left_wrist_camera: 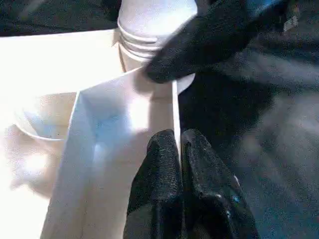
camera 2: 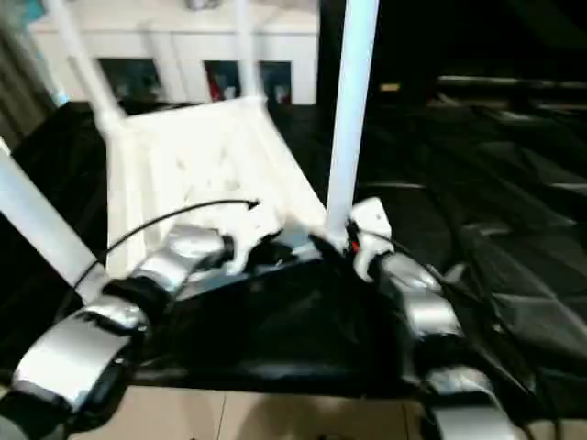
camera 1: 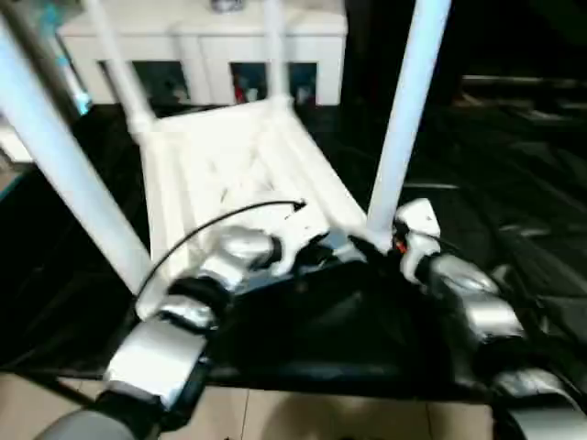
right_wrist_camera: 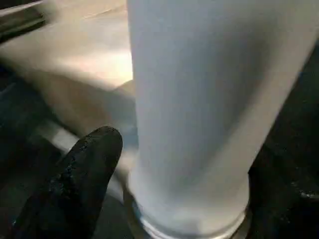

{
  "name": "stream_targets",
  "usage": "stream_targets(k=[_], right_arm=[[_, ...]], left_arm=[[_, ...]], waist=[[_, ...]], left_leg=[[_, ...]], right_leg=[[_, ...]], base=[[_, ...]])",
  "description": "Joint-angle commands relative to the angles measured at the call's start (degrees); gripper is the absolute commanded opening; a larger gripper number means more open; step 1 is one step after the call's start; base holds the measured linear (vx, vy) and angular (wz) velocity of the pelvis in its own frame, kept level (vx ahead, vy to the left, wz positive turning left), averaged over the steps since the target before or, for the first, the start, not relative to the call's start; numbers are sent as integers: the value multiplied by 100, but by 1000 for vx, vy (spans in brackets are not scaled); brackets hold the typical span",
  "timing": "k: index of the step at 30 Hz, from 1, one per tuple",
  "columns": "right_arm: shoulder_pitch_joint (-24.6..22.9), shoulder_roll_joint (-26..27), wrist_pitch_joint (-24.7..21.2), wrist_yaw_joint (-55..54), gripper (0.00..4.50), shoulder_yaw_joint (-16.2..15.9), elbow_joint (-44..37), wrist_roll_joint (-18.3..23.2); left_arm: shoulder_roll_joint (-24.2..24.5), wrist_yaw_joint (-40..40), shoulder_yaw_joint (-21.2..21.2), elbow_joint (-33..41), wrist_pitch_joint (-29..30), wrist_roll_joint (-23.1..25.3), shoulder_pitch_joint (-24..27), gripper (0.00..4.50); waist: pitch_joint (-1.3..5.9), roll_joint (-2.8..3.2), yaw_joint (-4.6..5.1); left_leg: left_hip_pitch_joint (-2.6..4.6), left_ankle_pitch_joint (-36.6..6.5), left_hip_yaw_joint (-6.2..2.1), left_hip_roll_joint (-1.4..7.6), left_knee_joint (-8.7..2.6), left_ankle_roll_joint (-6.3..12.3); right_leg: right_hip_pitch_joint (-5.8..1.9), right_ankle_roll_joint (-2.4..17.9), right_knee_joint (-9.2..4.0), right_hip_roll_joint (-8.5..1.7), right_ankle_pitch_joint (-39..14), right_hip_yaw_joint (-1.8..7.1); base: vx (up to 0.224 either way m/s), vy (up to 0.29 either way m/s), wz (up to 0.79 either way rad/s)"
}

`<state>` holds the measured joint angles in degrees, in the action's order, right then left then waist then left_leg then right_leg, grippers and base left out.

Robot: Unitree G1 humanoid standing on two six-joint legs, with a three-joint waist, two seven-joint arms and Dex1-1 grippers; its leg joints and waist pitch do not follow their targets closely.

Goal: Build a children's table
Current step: Rotate leg to tighten

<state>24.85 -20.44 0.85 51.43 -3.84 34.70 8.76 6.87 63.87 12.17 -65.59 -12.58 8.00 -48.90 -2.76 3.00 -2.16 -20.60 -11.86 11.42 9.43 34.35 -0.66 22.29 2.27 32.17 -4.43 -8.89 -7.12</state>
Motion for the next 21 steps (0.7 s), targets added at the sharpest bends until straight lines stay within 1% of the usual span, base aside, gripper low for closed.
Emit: stream_targets(k=[1,2,3,4,5,6,8,12,14,17,19,20,21], right_arm=[[-29,18,-142,577,380,-257,-336,136],[-47,-16,-162,639,380,-262,-374,150],[-134,-186,-250,875,380,-327,-568,190],[-170,-259,-286,970,380,-358,-647,203],[-277,-481,-403,1266,380,-452,-890,235],[-308,-538,-441,1354,380,-467,-959,227],[-331,-581,-461,1418,380,-481,-1012,207],[-356,-637,-598,1539,380,-512,-1160,227],[-342,-607,-606,1541,380,-525,-1147,218],[-340,-598,-692,1554,347,-567,-1206,256],[-362,-605,-768,1577,347,-588,-1279,268],[-366,-606,-780,1585,315,-596,-1287,265],[-377,-604,-798,1597,305,-602,-1298,258]], left_arm=[[-54,574,57,236,-206,-212,54,0],[-36,657,56,255,-197,-232,66,0],[35,925,47,346,-151,-302,114,0],[67,1028,48,382,-128,-326,132,0],[170,1305,46,493,-74,-385,190,0],[202,1368,42,519,-69,-394,206,0],[233,1435,37,542,-68,-407,224,0],[319,1616,22,655,-18,-452,274,0],[320,1625,12,661,-13,-455,272,0],[330,1637,-3,715,16,-464,283,0],[340,1659,-10,772,47,-470,303,0],[340,1662,-12,777,53,-470,304,0],[339,1660,-13,789,59,-469,308,0]], waist=[[395,-103,-76],[399,-102,-83],[397,-99,-104],[398,-83,-152],[408,-86,-176],[414,-85,-200],[423,-82,-214],[414,-93,-281],[417,-93,-288],[417,-96,-295],[417,-96,-293],[414,-96,-290],[418,-98,-291]], left_leg=[[7,-771,-196,477,-352,1023],[6,-756,-199,484,-356,1005],[19,-767,-195,486,-358,932],[36,-808,-200,499,-363,856],[43,-745,-193,500,-363,842],[25,-666,-200,513,-360,861],[6,-584,-196,506,-346,888],[3,-614,-185,481,-340,813],[1,-612,-185,478,-338,789],[2,-588,-194,482,-342,762],[4,-585,-194,487,-342,767],[2,-584,-194,485,-343,769],[1,-588,-191,478,-337,755]], right_leg=[[-321,1166,-314,-584,-1237,374],[-312,1184,-305,-579,-1218,366],[-295,1183,-316,-580,-1275,364],[-302,1170,-332,-584,-1337,368],[-284,1182,-307,-567,-1233,375],[-290,1201,-272,-576,-1076,382],[-283,1226,-253,-590,-932,383],[-279,1148,-282,-591,-1143,376],[-277,1118,-286,-591,-1195,375],[-274,1088,-283,-583,-1217,372],[-272,1084,-281,-577,-1206,372],[-272,1079,-283,-578,-1216,373],[-272,1066,-284,-580,-1234,372]], base=[[0,0,0],[0,0,0],[0,0,0],[0,0,0],[0,0,0],[0,0,0],[0,0,0],[0,0,0],[0,0,0],[0,0,0],[0,0,0],[0,0,0],[0,0,0]])
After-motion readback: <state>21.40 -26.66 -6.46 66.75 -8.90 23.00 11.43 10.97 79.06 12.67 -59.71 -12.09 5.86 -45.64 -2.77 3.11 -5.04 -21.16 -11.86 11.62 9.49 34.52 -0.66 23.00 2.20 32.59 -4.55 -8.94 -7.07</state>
